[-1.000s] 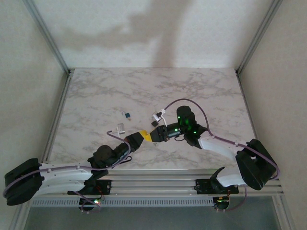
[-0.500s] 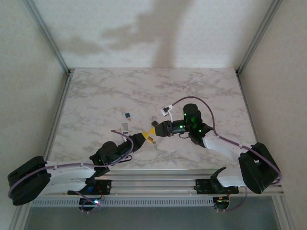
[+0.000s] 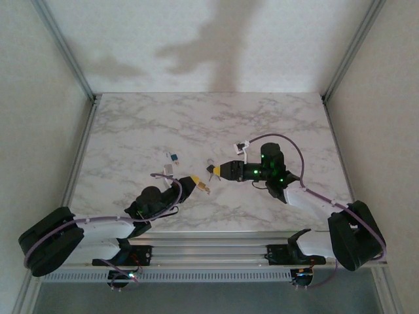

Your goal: Lock with the key

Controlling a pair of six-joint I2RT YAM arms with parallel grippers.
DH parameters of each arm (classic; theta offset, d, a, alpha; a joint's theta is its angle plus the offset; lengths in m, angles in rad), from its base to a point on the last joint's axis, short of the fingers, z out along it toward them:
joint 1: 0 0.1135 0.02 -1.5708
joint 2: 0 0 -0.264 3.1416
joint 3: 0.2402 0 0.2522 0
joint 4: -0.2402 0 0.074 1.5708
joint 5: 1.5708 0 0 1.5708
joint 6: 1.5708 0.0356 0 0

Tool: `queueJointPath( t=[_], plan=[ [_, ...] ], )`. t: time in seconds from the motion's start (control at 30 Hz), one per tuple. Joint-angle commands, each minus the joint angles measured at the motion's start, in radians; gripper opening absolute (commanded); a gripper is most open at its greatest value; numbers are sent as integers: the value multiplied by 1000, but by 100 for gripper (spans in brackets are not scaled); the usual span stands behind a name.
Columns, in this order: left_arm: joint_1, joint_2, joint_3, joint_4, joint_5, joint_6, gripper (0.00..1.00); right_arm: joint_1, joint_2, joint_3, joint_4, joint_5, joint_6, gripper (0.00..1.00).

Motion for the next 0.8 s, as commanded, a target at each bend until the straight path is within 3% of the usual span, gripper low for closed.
queueJointPath(
  t=[0.0,0.3,0.77],
  plan=[
    [22,35,42,108,53,-33,0,-4,33,-11,31,9,28,63],
    [95,212,44,388,102,-170,0,-8,58,-30,73,14,49,61],
    [114,354,108,477,102,-237,0,-8,137,-40,211,-45,141,47]
  ],
)
